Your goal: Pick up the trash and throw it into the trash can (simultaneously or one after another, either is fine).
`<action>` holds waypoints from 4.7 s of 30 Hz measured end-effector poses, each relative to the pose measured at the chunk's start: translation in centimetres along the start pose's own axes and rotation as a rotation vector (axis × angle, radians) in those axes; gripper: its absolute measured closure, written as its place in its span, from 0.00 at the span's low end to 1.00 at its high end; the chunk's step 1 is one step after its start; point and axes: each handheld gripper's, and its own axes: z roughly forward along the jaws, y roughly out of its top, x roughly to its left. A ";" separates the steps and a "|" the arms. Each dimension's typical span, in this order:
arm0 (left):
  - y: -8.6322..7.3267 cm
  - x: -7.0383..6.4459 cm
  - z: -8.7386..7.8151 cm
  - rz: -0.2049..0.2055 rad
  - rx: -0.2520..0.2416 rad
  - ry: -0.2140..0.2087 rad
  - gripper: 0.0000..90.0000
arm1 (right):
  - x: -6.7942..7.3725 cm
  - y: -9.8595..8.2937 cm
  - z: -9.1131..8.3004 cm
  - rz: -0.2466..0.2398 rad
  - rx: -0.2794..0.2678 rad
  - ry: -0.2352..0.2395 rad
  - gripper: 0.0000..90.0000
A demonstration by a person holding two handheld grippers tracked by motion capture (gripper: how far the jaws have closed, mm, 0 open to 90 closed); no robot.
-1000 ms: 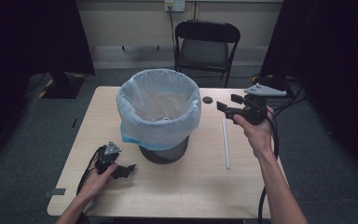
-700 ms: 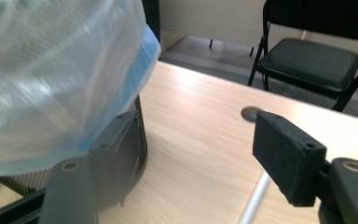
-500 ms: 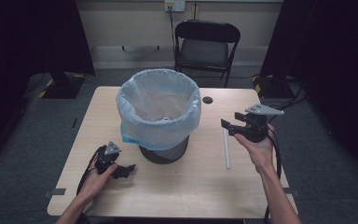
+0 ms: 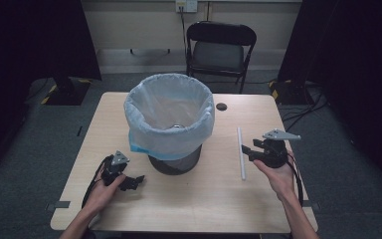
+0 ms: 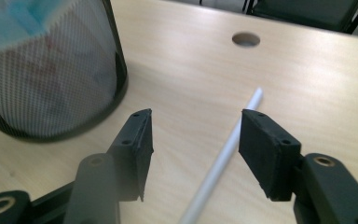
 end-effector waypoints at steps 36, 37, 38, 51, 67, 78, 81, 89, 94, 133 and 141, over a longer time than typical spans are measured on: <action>0.0 0.0 0.0 -0.001 0.000 0.001 0.00 | 0.3 -6.8 4.2 -0.016 0.249 -0.061 0.80; 0.0 0.0 0.0 -0.002 -0.001 0.001 0.00 | 0.2 -6.8 4.2 -0.016 0.252 -0.061 0.83; 0.0 0.0 0.0 -0.003 -0.001 0.002 0.00 | 0.2 -6.8 4.2 -0.016 0.252 -0.061 0.83; 0.0 0.0 0.0 0.002 0.000 0.002 0.00 | 0.1 -6.8 4.2 0.003 0.251 -0.078 0.89; 0.0 0.0 0.0 0.001 0.000 0.002 0.00 | -0.2 -6.3 3.9 0.030 0.222 -0.062 0.89; 0.0 0.0 0.0 0.001 0.000 0.002 0.00 | -0.4 -6.0 3.6 0.042 0.191 -0.051 0.89; 0.0 0.0 0.0 -0.001 0.000 0.002 0.00 | -0.4 -5.9 3.6 0.049 0.183 -0.046 0.89; 0.0 0.0 0.0 -0.002 -0.001 0.002 0.00 | -0.5 -5.6 3.2 0.064 0.157 -0.038 0.89; 0.0 0.0 0.0 0.002 0.000 0.002 0.00 | -0.4 -5.4 3.1 0.070 0.136 -0.036 0.89; 0.0 0.0 0.0 0.002 0.000 0.002 0.00 | 0.5 -1.6 0.0 0.082 -0.052 -0.026 0.89; 0.0 0.0 0.0 0.002 0.000 0.002 0.00 | 0.5 -0.1 -0.1 0.082 -0.090 -0.027 0.89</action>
